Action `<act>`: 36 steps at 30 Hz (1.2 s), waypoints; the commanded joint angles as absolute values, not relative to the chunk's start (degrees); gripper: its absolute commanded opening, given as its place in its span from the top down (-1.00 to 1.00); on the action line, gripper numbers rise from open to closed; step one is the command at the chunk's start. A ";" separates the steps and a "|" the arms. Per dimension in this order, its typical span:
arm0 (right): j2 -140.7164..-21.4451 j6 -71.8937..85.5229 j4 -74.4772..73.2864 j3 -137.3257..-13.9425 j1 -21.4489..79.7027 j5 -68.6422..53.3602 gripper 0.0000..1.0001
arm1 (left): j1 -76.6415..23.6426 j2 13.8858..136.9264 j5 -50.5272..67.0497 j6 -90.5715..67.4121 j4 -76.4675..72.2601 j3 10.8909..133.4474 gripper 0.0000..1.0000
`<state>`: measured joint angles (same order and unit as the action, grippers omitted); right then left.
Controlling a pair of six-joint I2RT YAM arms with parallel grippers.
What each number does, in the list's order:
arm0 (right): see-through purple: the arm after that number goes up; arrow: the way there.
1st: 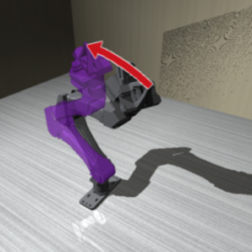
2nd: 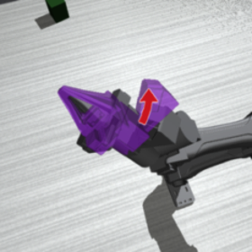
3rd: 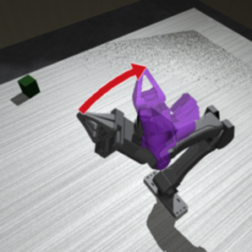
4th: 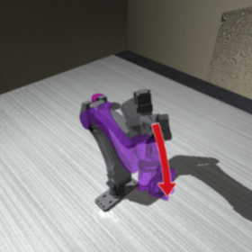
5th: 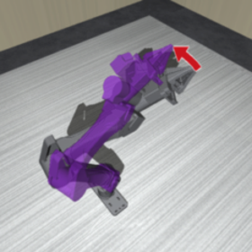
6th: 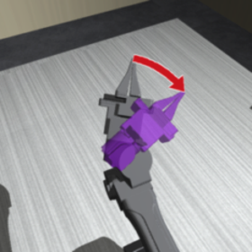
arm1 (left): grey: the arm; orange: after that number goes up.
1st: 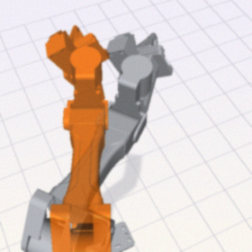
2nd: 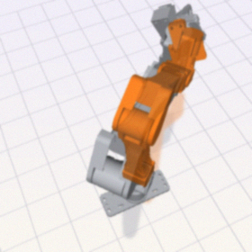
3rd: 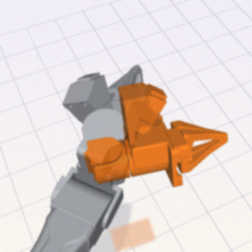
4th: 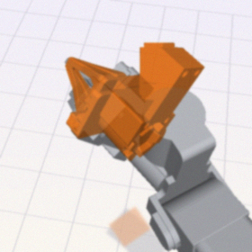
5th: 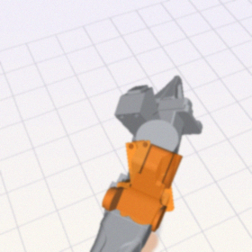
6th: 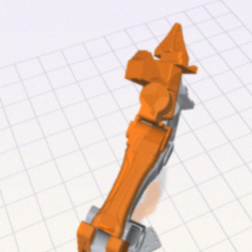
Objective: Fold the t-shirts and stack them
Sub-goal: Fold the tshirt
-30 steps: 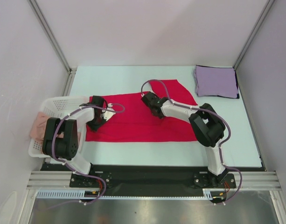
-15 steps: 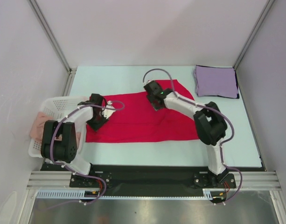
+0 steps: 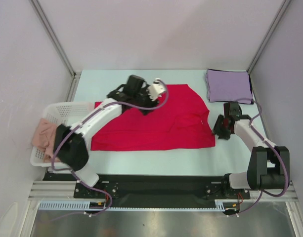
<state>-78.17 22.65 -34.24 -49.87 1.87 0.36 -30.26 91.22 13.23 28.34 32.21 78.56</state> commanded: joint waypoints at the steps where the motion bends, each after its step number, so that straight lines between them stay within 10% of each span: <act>1: -72.79 28.03 -34.81 -43.70 -1.21 -6.24 0.11 | -36.90 102.28 17.23 20.84 27.86 86.89 -0.22; 18: -74.00 31.55 -32.78 -35.69 -2.90 -5.01 0.10 | -44.82 130.96 17.75 14.76 28.57 109.08 0.00; 27: -74.79 31.46 -30.94 -35.07 -4.04 -4.31 0.72 | -44.82 128.32 17.06 17.40 26.98 103.10 0.99; 36: -72.96 31.46 -31.90 -34.72 -5.89 -5.01 0.95 | -43.42 126.83 14.06 15.65 23.29 103.62 0.99</act>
